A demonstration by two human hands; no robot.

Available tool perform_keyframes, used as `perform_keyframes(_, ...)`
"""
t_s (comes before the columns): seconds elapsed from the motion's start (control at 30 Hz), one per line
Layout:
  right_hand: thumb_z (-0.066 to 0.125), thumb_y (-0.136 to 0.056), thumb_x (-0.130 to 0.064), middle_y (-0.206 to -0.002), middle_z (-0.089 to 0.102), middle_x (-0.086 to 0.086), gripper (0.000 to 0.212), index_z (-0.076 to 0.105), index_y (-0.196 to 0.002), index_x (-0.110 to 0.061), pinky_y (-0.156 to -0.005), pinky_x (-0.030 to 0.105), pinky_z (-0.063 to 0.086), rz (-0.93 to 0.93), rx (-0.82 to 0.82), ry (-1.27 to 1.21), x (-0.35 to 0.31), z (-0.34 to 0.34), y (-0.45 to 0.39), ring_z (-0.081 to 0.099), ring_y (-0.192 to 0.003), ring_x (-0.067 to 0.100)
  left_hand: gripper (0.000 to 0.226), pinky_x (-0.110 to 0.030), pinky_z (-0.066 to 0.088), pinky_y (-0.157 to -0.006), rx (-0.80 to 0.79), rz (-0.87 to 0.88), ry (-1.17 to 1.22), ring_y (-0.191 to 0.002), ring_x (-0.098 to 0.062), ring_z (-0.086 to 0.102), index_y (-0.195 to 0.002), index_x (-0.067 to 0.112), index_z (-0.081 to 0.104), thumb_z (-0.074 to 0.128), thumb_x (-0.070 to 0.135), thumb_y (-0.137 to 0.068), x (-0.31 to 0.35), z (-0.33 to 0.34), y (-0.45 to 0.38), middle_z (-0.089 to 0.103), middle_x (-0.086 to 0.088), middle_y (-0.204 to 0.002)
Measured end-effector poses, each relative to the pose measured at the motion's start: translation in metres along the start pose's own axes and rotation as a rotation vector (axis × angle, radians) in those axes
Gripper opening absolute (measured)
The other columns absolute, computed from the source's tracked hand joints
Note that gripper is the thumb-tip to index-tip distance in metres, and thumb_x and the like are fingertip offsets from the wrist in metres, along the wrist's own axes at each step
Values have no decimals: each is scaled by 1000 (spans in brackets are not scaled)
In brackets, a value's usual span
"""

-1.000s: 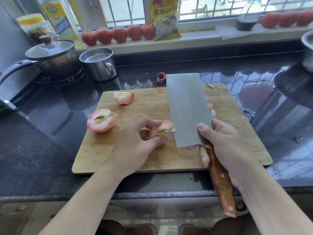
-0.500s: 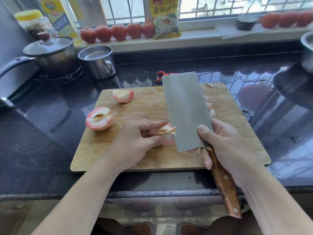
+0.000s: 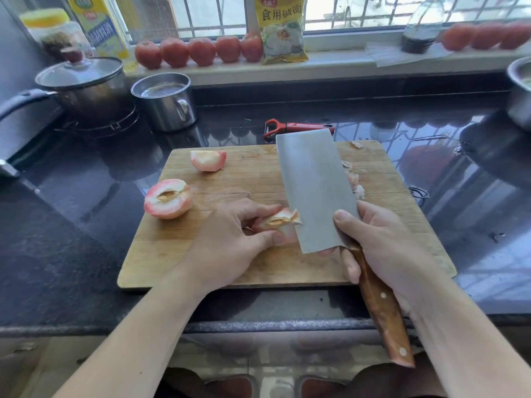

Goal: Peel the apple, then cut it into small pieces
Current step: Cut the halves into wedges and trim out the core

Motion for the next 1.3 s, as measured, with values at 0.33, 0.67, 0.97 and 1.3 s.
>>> perform_keyframes(0.33,43,-108,-21,-60,69,3,20,63,-103,-18,-43,26,37,-2,78,120,-1,5,-1,45,-37,19,45,-13,47,-83,171,160,-192,-95,-3,63,-126,25,74,87,24,-83,2,10,11,69,15,-95)
perform_keyframes(0.67,44,-108,-23,-75,74,16,21,63,-109,-15,-44,28,40,96,95,81,-5,4,-5,46,-39,17,17,-18,52,-71,164,108,-53,-81,-10,68,-95,25,79,83,12,-85,-2,10,12,72,15,-83)
perform_keyframes(0.97,43,-108,-23,-78,75,15,21,62,-116,-17,-46,30,39,130,47,125,-6,4,-4,46,-41,18,12,-14,42,-64,132,64,-33,-67,-5,55,-83,23,77,82,13,-85,-2,11,8,66,10,-77)
perform_keyframes(1.3,42,-109,-25,-79,76,13,21,61,-117,-21,-46,30,42,150,37,166,-10,5,-4,48,-43,17,12,-16,42,-64,136,79,-46,-69,-9,56,-83,23,78,83,12,-84,-1,11,8,65,5,-77)
Point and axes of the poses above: each hand's wrist, its own y-axis away from the middle knuckle, its own z-axis out of the palm, x = y × z, the point moved 1 cm from there along -y, towards the middle knuckle
